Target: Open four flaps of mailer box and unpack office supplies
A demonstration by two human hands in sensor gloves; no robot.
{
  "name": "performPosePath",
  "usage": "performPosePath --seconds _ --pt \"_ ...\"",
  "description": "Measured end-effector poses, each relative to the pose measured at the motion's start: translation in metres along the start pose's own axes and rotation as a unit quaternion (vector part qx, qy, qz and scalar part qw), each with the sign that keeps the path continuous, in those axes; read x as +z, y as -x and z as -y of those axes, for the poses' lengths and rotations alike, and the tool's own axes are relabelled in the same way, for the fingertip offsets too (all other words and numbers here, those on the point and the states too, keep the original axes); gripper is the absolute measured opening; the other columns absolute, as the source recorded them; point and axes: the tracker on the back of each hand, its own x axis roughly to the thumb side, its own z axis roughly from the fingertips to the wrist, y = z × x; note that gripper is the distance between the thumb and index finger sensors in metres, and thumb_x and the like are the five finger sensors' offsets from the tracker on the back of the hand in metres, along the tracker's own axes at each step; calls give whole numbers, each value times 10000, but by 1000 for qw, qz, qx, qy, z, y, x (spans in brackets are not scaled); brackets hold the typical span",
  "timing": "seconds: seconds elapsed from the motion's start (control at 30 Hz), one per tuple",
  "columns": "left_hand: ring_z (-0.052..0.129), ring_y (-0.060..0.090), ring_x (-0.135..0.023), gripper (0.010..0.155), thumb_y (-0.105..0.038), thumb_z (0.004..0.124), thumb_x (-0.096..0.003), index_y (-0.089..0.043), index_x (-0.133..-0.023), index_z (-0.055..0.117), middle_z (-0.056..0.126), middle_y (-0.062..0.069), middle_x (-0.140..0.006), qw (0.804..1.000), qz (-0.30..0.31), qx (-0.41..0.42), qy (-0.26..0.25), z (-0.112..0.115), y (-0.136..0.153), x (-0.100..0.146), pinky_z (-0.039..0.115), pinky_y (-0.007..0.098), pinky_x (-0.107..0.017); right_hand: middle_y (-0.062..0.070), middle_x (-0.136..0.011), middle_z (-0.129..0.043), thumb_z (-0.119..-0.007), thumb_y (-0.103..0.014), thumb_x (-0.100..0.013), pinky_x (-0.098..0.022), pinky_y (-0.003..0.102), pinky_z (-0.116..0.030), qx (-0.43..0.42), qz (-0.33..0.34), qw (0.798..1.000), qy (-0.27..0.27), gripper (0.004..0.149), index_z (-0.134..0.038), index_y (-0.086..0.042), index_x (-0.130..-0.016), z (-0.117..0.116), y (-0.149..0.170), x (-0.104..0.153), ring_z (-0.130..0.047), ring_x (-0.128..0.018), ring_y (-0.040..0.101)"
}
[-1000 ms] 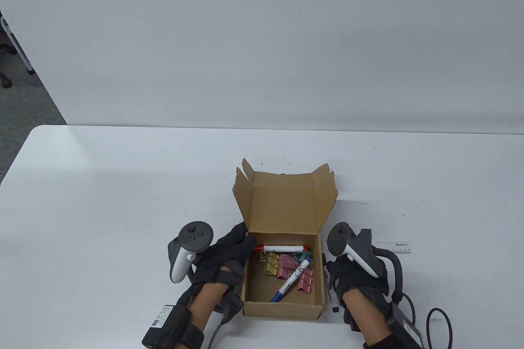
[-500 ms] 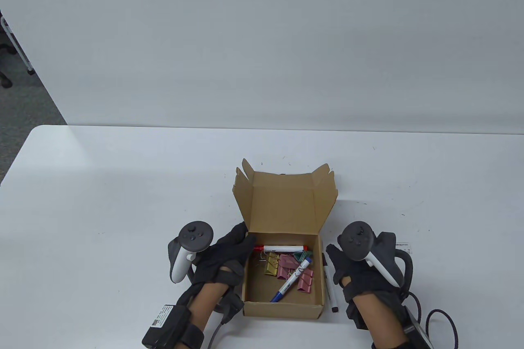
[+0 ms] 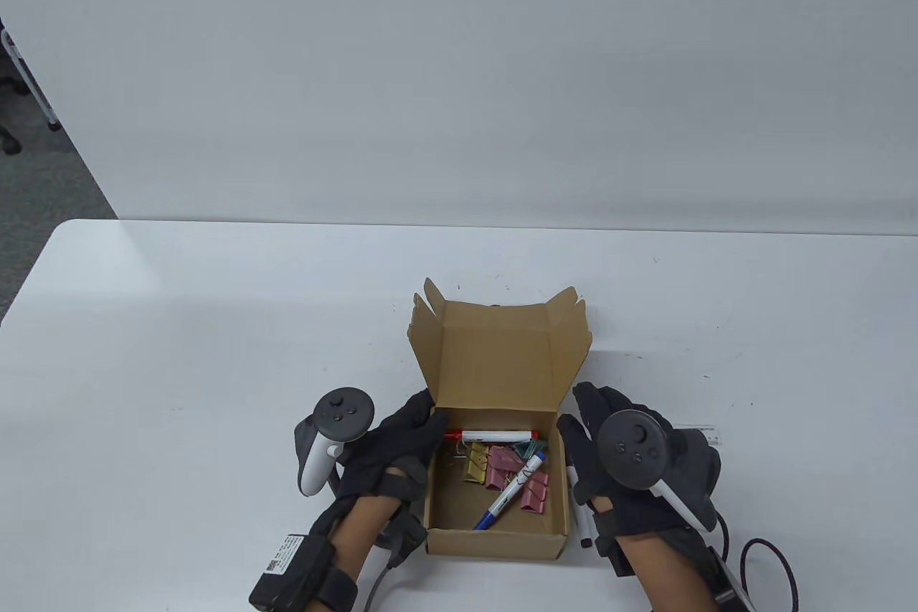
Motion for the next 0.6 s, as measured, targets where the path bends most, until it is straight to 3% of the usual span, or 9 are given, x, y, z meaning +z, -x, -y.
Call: performPosePath --seconds 0.6 --pt "674 511 -1042 623 -574 673 -658 -287 -1173 474 615 167 -1202 1000 -1 -4 -1 0 0 0 461 709 -764 138 -1026 -789 -794 -421 -625 -667 640 -597 31 89 995 42 513 -706 -122 -1033 1 -41 10 -838 -852 415"
